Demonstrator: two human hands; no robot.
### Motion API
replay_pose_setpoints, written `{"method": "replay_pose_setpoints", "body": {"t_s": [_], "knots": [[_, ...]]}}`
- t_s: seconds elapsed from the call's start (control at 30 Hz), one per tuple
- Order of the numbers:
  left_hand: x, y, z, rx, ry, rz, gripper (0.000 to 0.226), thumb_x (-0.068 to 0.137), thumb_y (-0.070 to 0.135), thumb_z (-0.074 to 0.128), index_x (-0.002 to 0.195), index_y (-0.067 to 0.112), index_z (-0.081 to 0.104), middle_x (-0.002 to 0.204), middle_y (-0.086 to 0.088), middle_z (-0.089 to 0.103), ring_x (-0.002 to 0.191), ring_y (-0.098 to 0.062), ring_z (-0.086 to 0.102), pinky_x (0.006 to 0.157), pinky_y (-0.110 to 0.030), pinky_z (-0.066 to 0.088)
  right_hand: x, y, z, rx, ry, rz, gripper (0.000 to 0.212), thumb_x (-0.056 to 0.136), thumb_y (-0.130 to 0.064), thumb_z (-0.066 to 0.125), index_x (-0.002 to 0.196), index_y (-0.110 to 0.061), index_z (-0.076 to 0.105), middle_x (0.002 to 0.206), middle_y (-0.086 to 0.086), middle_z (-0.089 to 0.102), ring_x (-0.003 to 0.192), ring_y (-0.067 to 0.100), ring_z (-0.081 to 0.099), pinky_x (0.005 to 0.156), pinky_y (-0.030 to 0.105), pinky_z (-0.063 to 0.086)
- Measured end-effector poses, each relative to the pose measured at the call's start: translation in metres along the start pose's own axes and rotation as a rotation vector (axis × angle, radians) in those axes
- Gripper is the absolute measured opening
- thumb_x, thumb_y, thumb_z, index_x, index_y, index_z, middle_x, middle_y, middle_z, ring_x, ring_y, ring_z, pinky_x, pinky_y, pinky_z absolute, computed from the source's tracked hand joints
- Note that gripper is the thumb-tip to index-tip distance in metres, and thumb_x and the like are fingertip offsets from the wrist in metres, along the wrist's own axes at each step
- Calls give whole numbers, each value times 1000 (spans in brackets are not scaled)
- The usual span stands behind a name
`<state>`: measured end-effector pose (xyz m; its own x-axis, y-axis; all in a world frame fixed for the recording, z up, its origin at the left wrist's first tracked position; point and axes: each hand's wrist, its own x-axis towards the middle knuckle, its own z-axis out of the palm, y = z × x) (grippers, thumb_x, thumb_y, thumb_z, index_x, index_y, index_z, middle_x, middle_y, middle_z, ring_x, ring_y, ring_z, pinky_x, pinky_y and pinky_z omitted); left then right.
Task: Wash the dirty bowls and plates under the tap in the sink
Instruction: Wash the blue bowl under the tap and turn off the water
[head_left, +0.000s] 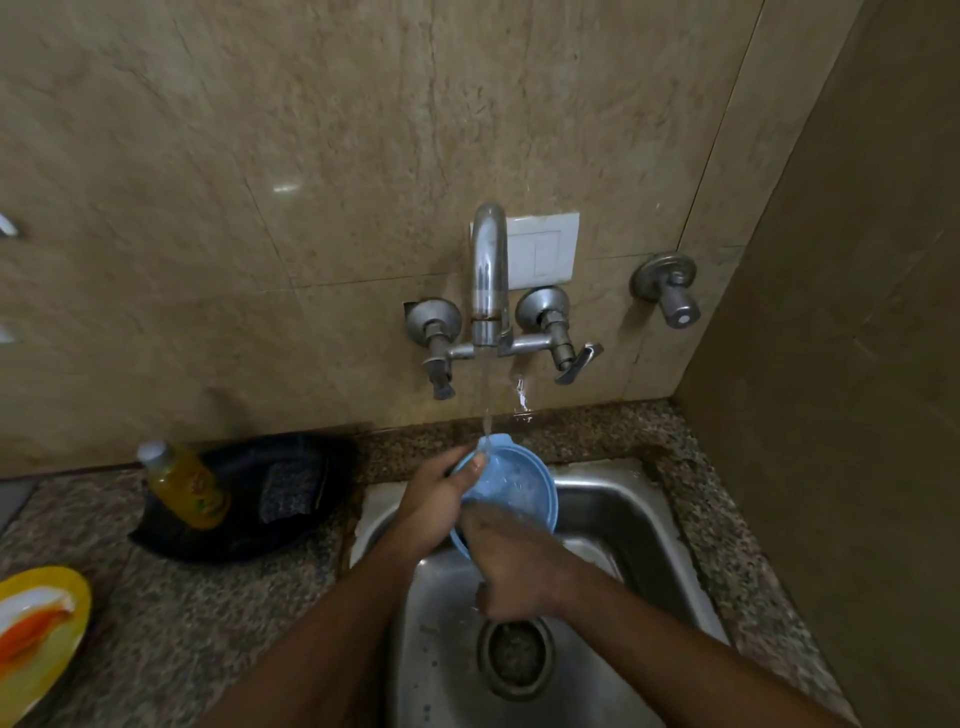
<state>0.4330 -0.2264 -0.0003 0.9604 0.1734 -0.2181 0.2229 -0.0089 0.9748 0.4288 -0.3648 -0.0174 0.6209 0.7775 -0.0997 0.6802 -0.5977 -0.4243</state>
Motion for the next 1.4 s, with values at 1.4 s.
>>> {"method": "replay_pose_setpoints", "body": {"t_s": [1.4], "knots": [[-15,10,-9,499,201,-18,45,86,6,57,123,31,66,113,13,64,101,-7,58,80,-16,40,7,7,51,-3,292,68,34,77,-17,63,111,-18,63,110,5,67,100,26,63,89,34,51]]}}
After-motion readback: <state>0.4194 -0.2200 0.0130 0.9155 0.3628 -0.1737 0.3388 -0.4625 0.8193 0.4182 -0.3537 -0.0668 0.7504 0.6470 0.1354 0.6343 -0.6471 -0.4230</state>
